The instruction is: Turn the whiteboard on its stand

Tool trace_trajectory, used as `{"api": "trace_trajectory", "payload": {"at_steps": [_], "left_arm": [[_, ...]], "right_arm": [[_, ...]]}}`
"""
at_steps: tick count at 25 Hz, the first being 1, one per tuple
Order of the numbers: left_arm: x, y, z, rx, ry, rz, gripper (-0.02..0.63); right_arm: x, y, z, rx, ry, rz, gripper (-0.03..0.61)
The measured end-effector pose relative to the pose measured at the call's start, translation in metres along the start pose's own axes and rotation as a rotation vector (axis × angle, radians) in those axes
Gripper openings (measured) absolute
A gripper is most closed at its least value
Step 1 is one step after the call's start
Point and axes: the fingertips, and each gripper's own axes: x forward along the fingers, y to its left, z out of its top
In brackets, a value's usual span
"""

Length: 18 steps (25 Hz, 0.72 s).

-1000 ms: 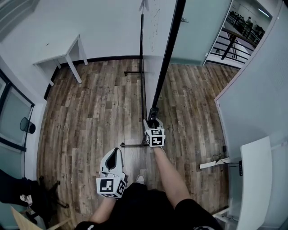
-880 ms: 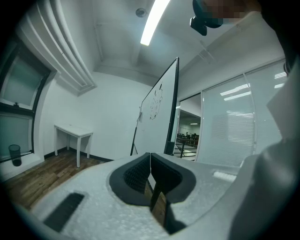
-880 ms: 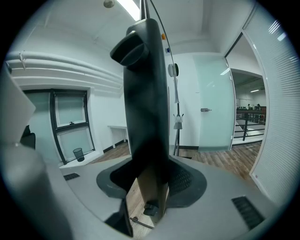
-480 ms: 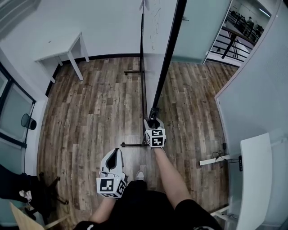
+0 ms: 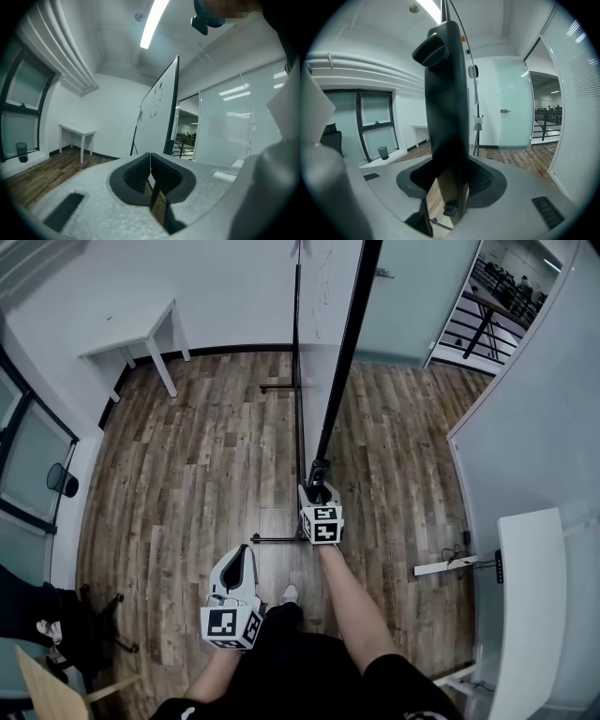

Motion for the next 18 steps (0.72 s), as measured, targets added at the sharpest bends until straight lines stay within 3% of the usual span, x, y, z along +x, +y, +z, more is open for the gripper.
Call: {"api": "trace_trajectory", "payload": {"at_steps": [18], "left_arm": [[-0.132,-0.048,-0.029,-0.001,-0.021,0.044,0.018]], "right_arm": [[-0.113,0.042,-0.048,-0.007,-0.019,0.011,0.181]]}}
